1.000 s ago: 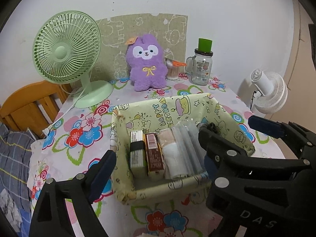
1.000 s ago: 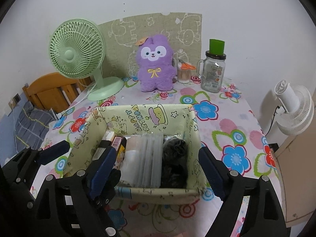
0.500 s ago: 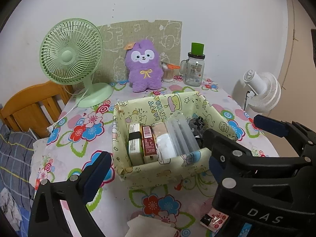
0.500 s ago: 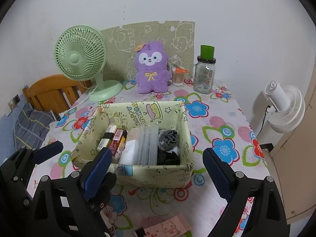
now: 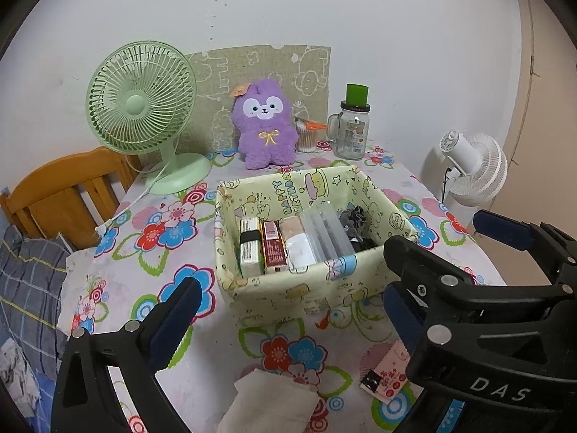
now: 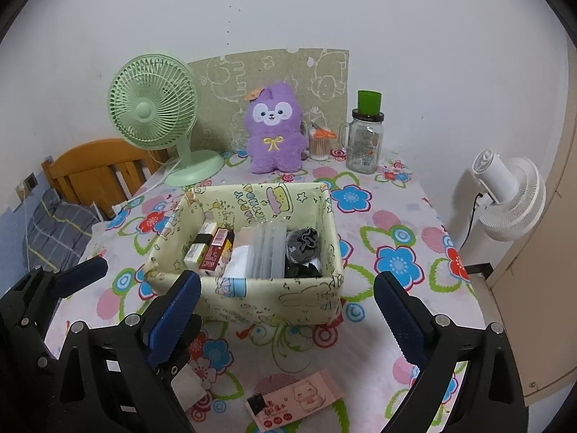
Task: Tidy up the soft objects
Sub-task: 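Withdraw both grippers from the basket toward the white cloth and pink box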
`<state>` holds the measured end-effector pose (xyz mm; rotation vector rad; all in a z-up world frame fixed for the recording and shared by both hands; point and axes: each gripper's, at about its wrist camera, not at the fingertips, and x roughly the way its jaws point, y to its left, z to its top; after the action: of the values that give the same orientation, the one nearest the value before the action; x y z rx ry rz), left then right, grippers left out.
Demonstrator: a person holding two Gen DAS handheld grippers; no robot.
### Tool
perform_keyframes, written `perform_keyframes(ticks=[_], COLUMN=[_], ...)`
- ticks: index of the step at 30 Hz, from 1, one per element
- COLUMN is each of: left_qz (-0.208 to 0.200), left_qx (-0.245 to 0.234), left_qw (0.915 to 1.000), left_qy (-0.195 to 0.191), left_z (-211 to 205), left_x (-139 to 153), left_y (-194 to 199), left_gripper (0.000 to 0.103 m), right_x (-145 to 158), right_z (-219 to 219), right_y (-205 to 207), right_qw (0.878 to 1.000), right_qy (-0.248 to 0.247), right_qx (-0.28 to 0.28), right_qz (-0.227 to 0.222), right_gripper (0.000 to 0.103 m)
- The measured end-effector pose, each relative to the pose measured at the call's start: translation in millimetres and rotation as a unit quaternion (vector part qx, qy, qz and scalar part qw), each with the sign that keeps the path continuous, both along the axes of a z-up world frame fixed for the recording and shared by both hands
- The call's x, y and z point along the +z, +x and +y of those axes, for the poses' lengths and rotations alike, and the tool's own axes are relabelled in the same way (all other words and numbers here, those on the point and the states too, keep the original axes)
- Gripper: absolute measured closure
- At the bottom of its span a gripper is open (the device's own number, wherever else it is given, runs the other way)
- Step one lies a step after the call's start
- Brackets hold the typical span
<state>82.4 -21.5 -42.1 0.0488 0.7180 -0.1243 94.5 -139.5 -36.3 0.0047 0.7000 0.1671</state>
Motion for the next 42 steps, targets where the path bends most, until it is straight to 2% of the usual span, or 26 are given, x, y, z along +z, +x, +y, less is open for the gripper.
perform_keyframes(ticks=[4,19,28,42], left_qz=[-0.002,0.0,0.007,0.031], left_qx=[-0.002,0.004,-0.001,0.002], left_qw=[0.9999,1.0,1.0,0.9995], left_qy=[-0.012,-0.009,-0.005,-0.007], left_z=[3,10,14,11], left_x=[0,-9,-24,-52], left_y=[-10,-41,-55,-54], left_gripper=[0.001,0.001,0.001,0.001], right_x=[2,-9,-21,-48], right_z=[0,-1,-1,3], right_y=[-9,-41,-53,-57], right_qw=[1.0,1.0,1.0,0.999], right_qy=[0.0,0.001,0.002,-0.001], right_qx=[0.001,0.011,0.014,0.009], right_qz=[-0.004,0.0,0.009,0.034], right_gripper=[0.005,0.005,0.005,0.005])
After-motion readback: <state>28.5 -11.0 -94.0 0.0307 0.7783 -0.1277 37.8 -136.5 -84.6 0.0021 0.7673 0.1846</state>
